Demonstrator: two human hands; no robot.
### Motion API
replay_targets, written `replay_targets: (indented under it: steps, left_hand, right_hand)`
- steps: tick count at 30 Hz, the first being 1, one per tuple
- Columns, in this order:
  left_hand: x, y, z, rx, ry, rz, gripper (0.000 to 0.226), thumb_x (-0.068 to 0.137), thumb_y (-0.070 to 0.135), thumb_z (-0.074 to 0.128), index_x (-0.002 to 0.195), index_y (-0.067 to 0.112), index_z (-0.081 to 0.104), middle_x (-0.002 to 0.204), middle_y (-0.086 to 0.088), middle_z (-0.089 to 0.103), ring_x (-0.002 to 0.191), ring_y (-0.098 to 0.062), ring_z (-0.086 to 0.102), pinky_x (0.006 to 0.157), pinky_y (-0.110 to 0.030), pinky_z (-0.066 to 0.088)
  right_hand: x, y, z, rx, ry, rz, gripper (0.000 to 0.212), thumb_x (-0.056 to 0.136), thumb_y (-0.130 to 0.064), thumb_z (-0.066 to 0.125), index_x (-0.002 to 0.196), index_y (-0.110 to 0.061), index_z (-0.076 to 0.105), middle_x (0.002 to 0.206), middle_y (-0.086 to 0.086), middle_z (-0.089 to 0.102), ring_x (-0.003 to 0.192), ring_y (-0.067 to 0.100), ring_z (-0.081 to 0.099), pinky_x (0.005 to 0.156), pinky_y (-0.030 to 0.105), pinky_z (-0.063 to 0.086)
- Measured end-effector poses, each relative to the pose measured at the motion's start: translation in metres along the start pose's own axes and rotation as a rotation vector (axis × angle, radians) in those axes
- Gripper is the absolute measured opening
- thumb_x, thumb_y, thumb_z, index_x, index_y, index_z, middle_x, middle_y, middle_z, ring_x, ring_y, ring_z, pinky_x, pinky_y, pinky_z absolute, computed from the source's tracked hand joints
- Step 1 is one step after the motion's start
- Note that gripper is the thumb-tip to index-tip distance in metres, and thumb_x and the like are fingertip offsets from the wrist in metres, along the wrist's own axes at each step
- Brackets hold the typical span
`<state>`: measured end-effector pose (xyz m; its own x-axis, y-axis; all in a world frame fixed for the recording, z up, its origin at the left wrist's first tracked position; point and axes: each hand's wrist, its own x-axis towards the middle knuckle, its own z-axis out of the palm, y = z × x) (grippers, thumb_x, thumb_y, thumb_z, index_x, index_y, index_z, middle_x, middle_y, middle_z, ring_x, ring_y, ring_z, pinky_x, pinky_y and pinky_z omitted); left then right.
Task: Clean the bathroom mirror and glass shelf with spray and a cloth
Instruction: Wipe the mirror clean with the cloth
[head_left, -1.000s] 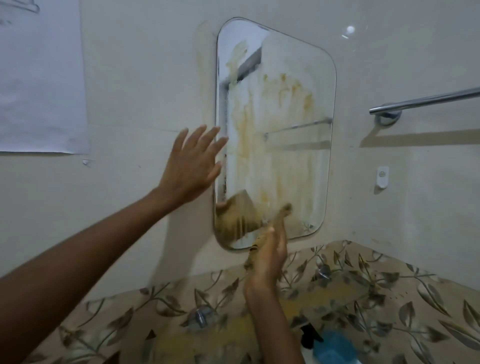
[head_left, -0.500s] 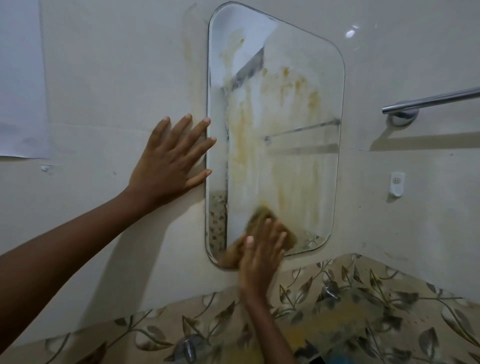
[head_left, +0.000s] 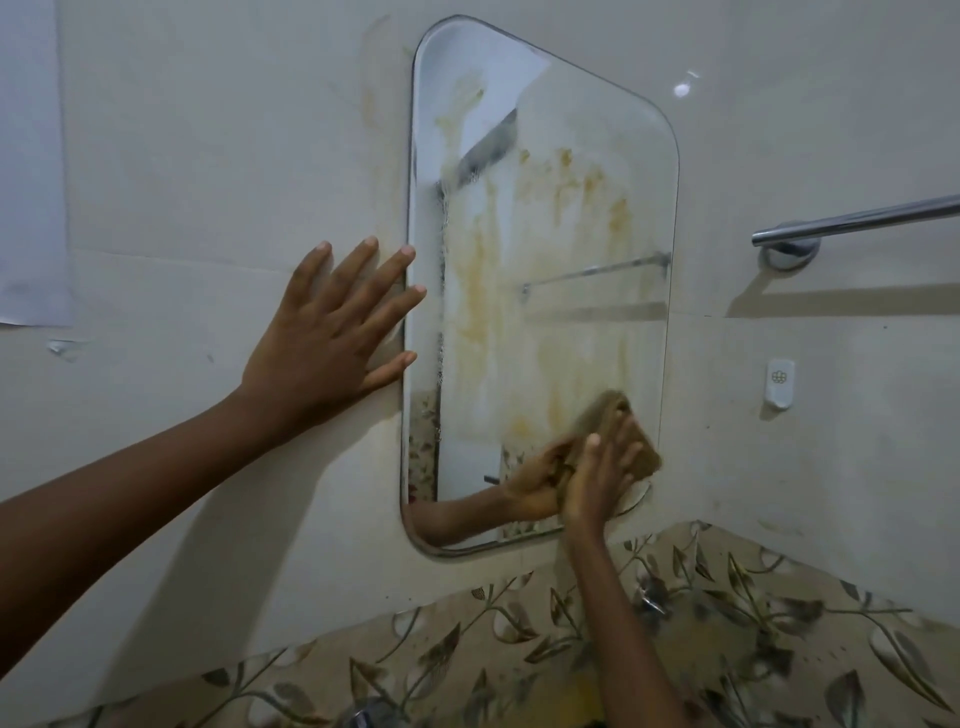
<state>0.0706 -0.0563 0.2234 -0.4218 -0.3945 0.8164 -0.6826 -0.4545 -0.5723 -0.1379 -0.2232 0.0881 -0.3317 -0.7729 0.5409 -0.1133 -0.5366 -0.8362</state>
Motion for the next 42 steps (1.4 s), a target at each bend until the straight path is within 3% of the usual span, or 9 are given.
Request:
replay_targets:
  steps: [3,5,10,15,21,24,29,38,42]
  left_hand:
    - [0.0,-0.001,0.0,0.009,0.004,0.004,0.061,0.095,0.055,0.022,0.144,0.018,0.027,0.156,-0.009,0.019,0.142,-0.032,0.02,0.112,-0.052,0.017]
    - [0.0,0.0,0.001,0.004,-0.004,0.009,0.059,0.096,0.053,0.021,0.144,0.018,0.027,0.156,-0.009,0.019,0.142,-0.033,0.019,0.112,-0.052,0.016]
    - [-0.001,0.001,0.001,-0.081,0.038,-0.009,0.047,0.099,0.035,0.026,0.142,0.018,0.031,0.155,-0.009,0.021,0.142,-0.032,0.02,0.113,-0.052,0.016]
    - [-0.001,0.001,0.003,-0.088,0.072,-0.012,0.045,0.098,0.028,0.024,0.141,0.017,0.035,0.154,-0.009,0.024,0.141,-0.033,0.023,0.112,-0.052,0.02]
    - [-0.001,0.002,0.003,-0.098,0.114,-0.018,0.042,0.098,0.026,0.029,0.138,0.018,0.04,0.153,-0.007,0.028,0.139,-0.032,0.028,0.111,-0.051,0.022]
    - [-0.001,0.002,0.004,-0.092,0.108,-0.02,0.043,0.097,0.026,0.032,0.138,0.018,0.04,0.153,-0.008,0.028,0.14,-0.032,0.027,0.111,-0.051,0.022]
    - [-0.001,0.001,0.005,-0.09,0.065,-0.021,0.045,0.096,0.027,0.033,0.139,0.019,0.038,0.154,-0.009,0.025,0.141,-0.032,0.022,0.113,-0.053,0.019]
    - [-0.001,0.002,0.003,-0.094,0.049,-0.017,0.045,0.095,0.027,0.035,0.139,0.018,0.039,0.154,-0.01,0.025,0.141,-0.033,0.023,0.112,-0.054,0.021]
    - [-0.001,0.002,0.002,-0.108,0.039,-0.014,0.046,0.095,0.027,0.035,0.14,0.018,0.038,0.154,-0.009,0.024,0.141,-0.033,0.022,0.112,-0.054,0.021]
  right_hand:
    - [-0.056,-0.033,0.025,-0.003,-0.054,-0.242,0.055,0.081,-0.071,-0.001,0.133,-0.055,-0.005,0.144,-0.031,-0.02,0.144,0.012,-0.012,0.117,0.043,-0.009]
    - [-0.092,-0.051,0.043,-0.031,-0.133,-0.406,0.051,0.085,-0.067,-0.004,0.135,-0.059,-0.01,0.142,-0.041,-0.025,0.143,0.006,-0.018,0.115,0.032,-0.018]
    - [-0.141,-0.071,0.062,-0.107,-0.3,-0.644,0.048,0.096,-0.049,0.012,0.144,-0.047,0.006,0.154,-0.028,-0.011,0.145,0.013,-0.016,0.114,0.032,-0.02]
    - [-0.113,-0.06,0.062,-0.294,-0.192,-0.82,0.048,0.099,-0.043,0.012,0.147,-0.039,0.007,0.157,-0.019,-0.01,0.146,0.019,-0.005,0.117,0.039,-0.008]
    - [-0.04,-0.055,0.049,-0.111,0.019,-0.454,0.049,0.091,-0.059,0.003,0.138,-0.054,-0.009,0.153,-0.028,-0.01,0.146,0.01,-0.001,0.119,0.037,-0.003]
    - [0.009,-0.039,0.032,-0.062,0.143,-0.207,0.062,0.085,-0.065,0.007,0.143,-0.043,0.003,0.157,-0.012,0.008,0.146,0.014,0.007,0.118,0.046,0.009]
    - [0.08,-0.02,-0.003,0.013,0.2,0.061,0.069,0.083,-0.052,0.015,0.148,-0.027,0.02,0.158,0.002,0.017,0.145,0.021,0.011,0.116,0.05,0.002]
    - [0.072,-0.032,0.002,0.034,0.104,0.06,0.063,0.087,-0.058,0.019,0.146,-0.038,0.009,0.159,-0.003,0.004,0.146,0.026,0.006,0.113,0.056,0.007]
    - [0.022,-0.074,0.029,0.006,0.017,-0.25,0.057,0.082,-0.067,0.01,0.134,-0.053,-0.005,0.149,-0.021,-0.009,0.146,0.016,-0.004,0.116,0.056,0.005]
